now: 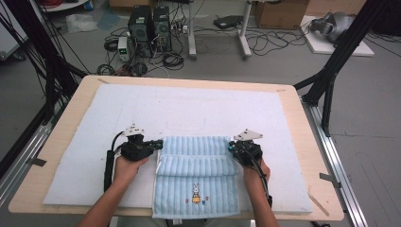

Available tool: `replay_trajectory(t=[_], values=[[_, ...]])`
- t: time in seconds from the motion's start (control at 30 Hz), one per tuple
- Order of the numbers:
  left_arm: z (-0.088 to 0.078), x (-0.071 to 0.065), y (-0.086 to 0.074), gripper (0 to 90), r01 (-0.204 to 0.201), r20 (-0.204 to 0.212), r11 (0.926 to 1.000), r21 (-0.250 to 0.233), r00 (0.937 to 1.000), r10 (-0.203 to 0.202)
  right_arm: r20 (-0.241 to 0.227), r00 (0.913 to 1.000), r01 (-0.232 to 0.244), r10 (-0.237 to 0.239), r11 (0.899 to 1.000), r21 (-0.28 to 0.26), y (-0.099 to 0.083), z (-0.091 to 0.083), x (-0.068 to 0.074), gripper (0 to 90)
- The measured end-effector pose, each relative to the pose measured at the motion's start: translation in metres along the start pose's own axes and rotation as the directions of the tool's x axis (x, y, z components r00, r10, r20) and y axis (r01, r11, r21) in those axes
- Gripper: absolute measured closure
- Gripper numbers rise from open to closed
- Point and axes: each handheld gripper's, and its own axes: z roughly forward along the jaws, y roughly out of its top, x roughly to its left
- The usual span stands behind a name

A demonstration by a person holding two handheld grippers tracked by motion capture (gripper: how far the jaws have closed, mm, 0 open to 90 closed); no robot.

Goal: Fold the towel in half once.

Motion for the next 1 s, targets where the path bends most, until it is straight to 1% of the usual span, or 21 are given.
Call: replay_trajectory(t=[0.1, 0.17, 0.2, 0.23, 0.27, 0.3, 0.33, 0.4, 0.43, 0.47, 0.5, 0.53, 0.57, 0.6, 0.63, 0.67, 0.7, 0.77, 0.83, 0.9, 1.0], values=[[0.004, 0.002, 0.001, 86.5, 0.009, -0.03, 1.0, 0.001, 0.9995, -0.009, 0.01, 0.9999, -0.013, 0.013, 1.0, -0.009, 0.006, 0.005, -0.002, 85.5], [0.008, 0.004, 0.0, 85.7, 0.017, -0.053, 0.9997, 0.019, 0.9985, -0.016, -0.005, 0.9991, -0.042, 0.042, 0.999, 0.009, 0.007, 0.012, -0.005, 85.0], [0.01, 0.005, -0.001, 84.1, 0.017, -0.067, 0.9994, 0.032, 0.9977, -0.015, -0.02, 0.9979, -0.061, 0.061, 0.998, 0.036, 0.006, 0.016, -0.006, 83.4], [0.011, 0.005, -0.001, 78.1, 0.011, -0.088, 0.9994, 0.033, 0.9961, -0.008, -0.021, 0.9972, -0.07, 0.071, 0.996, 0.056, 0.005, 0.018, -0.006, 79.4], [0.011, 0.006, -0.001, 66.2, 0.016, -0.106, 0.9992, 0.038, 0.9942, -0.012, -0.018, 0.9967, -0.078, 0.079, 0.995, 0.059, 0.003, 0.019, -0.007, 71.6], [0.011, 0.007, -0.002, 56.0, 0.023, -0.117, 0.9984, 0.052, 0.993, -0.017, -0.008, 0.9947, -0.102, 0.102, 0.994, 0.044, 0.002, 0.018, -0.009, 65.7], [0.011, 0.008, -0.002, 51.3, 0.031, -0.123, 0.9979, 0.057, 0.9922, -0.024, -0.01, 0.9916, -0.129, 0.129, 0.991, 0.03, 0.001, 0.016, -0.011, 62.1], [0.012, 0.008, -0.003, 46.7, 0.026, -0.116, 0.9968, 0.075, 0.9931, -0.017, -0.027, 0.9859, -0.165, 0.165, 0.986, -0.002, 0.0, 0.012, -0.016, 56.0], [0.013, 0.006, -0.003, 46.4, 0.016, -0.112, 0.997, 0.076, 0.9937, -0.007, -0.062, 0.9794, -0.193, 0.192, 0.981, -0.003, 0.0, 0.013, -0.017, 53.6], [0.014, 0.005, -0.003, 46.0, 0.0, -0.111, 0.9967, 0.081, 0.9938, 0.009, -0.094, 0.9749, -0.203, 0.202, 0.979, 0.002, -0.001, 0.015, -0.017, 51.5], [0.015, 0.003, -0.004, 46.2, -0.012, -0.109, 0.9964, 0.084, 0.9938, 0.021, -0.103, 0.976, -0.191, 0.192, 0.981, 0.018, -0.001, 0.017, -0.015, 50.5], [0.015, 0.001, -0.004, 48.8, -0.039, -0.118, 0.9951, 0.09, 0.9917, 0.05, -0.103, 0.9792, -0.172, 0.175, 0.984, 0.039, -0.001, 0.02, -0.012, 50.6], [0.016, -0.002, -0.004, 53.2, -0.076, -0.136, 0.992, 0.101, 0.9867, 0.089, -0.101, 0.9822, -0.153, 0.158, 0.987, 0.059, -0.001, 0.022, -0.009, 50.9], [0.016, -0.003, -0.004, 60.3, -0.095, -0.131, 0.99, 0.105, 0.9854, 0.108, -0.099, 0.9838, -0.144, 0.149, 0.988, 0.053, -0.001, 0.023, -0.007, 54.3], [0.017, -0.004, -0.004, 70.9, -0.112, -0.111, 0.9876, 0.11, 0.986, 0.124, -0.104, 0.9842, -0.139, 0.143, 0.989, 0.052, 0.0, 0.023, -0.006, 60.8], [0.018, -0.006, -0.004, 80.2, -0.121, -0.098, 0.9863, 0.112, 0.9864, 0.132, -0.125, 0.9823, -0.134, 0.139, 0.99, 0.053, 0.0, 0.023, -0.005, 70.6], [0.019, -0.006, -0.003, 84.3, -0.126, -0.102, 0.9853, 0.115, 0.9852, 0.138, -0.151, 0.978, -0.138, 0.145, 0.989, 0.055, 0.0, 0.023, -0.005, 80.1], [0.023, -0.003, 0.003, 85.9, -0.107, -0.101, 0.9862, 0.127, 0.9876, 0.12, -0.175, 0.9725, -0.145, 0.153, 0.988, 0.058, 0.001, 0.023, -0.005, 83.9], [0.027, 0.002, 0.011, 86.0, -0.075, -0.106, 0.9903, 0.117, 0.9906, 0.087, -0.188, 0.9666, -0.167, 0.174, 0.985, 0.053, 0.0, 0.024, -0.009, 84.6], [0.031, 0.008, 0.018, 86.0, -0.052, -0.108, 0.9929, 0.107, 0.9921, 0.064, -0.176, 0.9668, -0.182, 0.185, 0.983, 0.033, 0.001, 0.024, -0.012, 84.7], [0.039, 0.014, 0.028, 85.9, -0.049, -0.108, 0.9936, 0.101, 0.9923, 0.06, -0.154, 0.9701, -0.189, 0.188, 0.982, 0.01, 0.004, 0.028, -0.015, 84.7]])
